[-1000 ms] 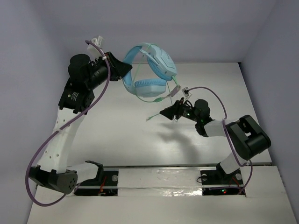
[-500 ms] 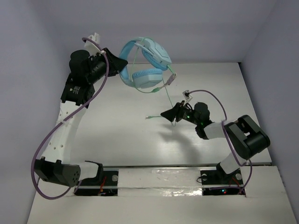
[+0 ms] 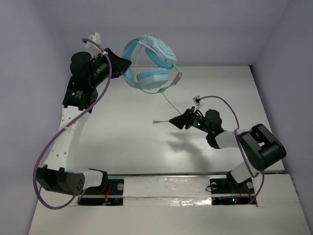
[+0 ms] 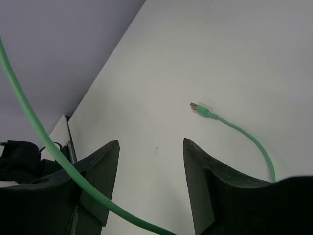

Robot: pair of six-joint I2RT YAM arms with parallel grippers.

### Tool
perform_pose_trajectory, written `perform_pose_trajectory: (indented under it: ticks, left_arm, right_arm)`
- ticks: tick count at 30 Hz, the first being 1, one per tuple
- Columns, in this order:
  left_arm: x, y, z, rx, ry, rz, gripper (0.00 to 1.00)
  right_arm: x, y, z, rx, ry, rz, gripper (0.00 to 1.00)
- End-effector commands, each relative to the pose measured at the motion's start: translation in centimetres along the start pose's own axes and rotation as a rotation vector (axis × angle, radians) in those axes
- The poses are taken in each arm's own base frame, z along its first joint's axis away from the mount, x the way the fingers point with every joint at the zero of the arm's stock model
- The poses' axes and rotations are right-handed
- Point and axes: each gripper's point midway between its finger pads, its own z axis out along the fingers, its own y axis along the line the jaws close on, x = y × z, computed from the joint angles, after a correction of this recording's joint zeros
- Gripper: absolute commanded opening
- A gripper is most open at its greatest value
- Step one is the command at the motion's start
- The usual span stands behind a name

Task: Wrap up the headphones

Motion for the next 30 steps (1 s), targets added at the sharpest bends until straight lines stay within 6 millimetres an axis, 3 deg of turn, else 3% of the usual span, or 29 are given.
perform_pose_trajectory:
  ticks: [1, 2, 4, 5, 6, 7, 10, 11, 13, 16, 18, 19, 20, 22, 24, 25, 30]
  left_arm:
    - [-4.6, -3.2, -1.3, 0.090, -0.153, 0.017, 0.00]
    - [-5.0, -3.3, -1.5, 0.087, -0.166, 0.017, 0.00]
    - [-5.6, -3.1, -1.7, 0.074, -0.187, 0.015, 0.00]
    - [-5.8, -3.0, -1.7, 0.068, -0.201, 0.012, 0.00]
    - [-5.8, -2.9, -1.6, 0.068, -0.208, -0.007, 0.00]
    - [-5.6, -2.7, -1.5, 0.062, -0.206, -0.020, 0.00]
    - [-5.5, -1.3, -0.9, 0.032, -0.250, -0.060, 0.00]
    - [-5.5, 0.1, -0.6, -0.015, -0.278, -0.073, 0.00]
    - [-5.6, 1.6, -0.5, -0.076, -0.313, -0.077, 0.00]
    - [-5.2, 4.6, 0.0, -0.183, -0.355, -0.087, 0.00]
    - [-4.6, 6.3, 0.4, -0.231, -0.375, -0.102, 0.00]
    - [-4.2, 7.1, 0.8, -0.264, -0.385, -0.106, 0.00]
    - [-3.9, 8.7, 0.8, -0.323, -0.405, -0.103, 0.00]
    - [-2.5, 9.2, 1.7, -0.354, -0.386, -0.087, 0.00]
    - [-1.6, 10.5, 1.6, -0.433, -0.393, -0.042, 0.00]
    - [-1.2, 10.9, 1.7, -0.460, -0.393, -0.022, 0.00]
    - [3.2, 11.1, 2.3, -0.569, -0.330, 0.088, 0.00]
  right_arm:
    - [-1.1, 0.8, 0.2, -0.029, -0.056, -0.051, 0.60]
    - [-0.8, 0.4, 0.3, -0.020, -0.050, -0.042, 0.56]
    - [-0.6, 0.1, 0.5, -0.012, -0.046, -0.026, 0.39]
    - [-0.3, -0.3, 0.6, 0.003, -0.041, -0.013, 0.15]
    - [-0.1, 0.1, 1.0, -0.007, -0.034, -0.008, 0.03]
    - [0.5, 0.3, 1.5, -0.004, -0.016, 0.003, 0.00]
    - [3.0, 2.2, 3.8, 0.007, 0.084, -0.029, 0.00]
    - [5.0, 3.3, 4.2, 0.033, 0.150, -0.034, 0.00]
    - [5.4, 4.9, 5.2, 0.043, 0.176, -0.084, 0.00]
    - [7.3, 7.1, 4.9, 0.081, 0.246, -0.106, 0.00]
    - [7.4, 8.8, 5.2, 0.087, 0.270, -0.132, 0.00]
    - [8.6, 9.8, 4.6, 0.102, 0.324, -0.153, 0.00]
    - [7.5, 10.7, 5.1, 0.123, 0.296, -0.173, 0.00]
    - [7.9, 11.0, 4.4, 0.181, 0.333, -0.210, 0.00]
    - [6.9, 13.6, 3.9, 0.158, 0.329, -0.238, 0.00]
    - [6.7, 12.9, 3.2, 0.207, 0.350, -0.254, 0.00]
    - [3.6, 14.9, 0.8, 0.270, 0.370, -0.325, 0.00]
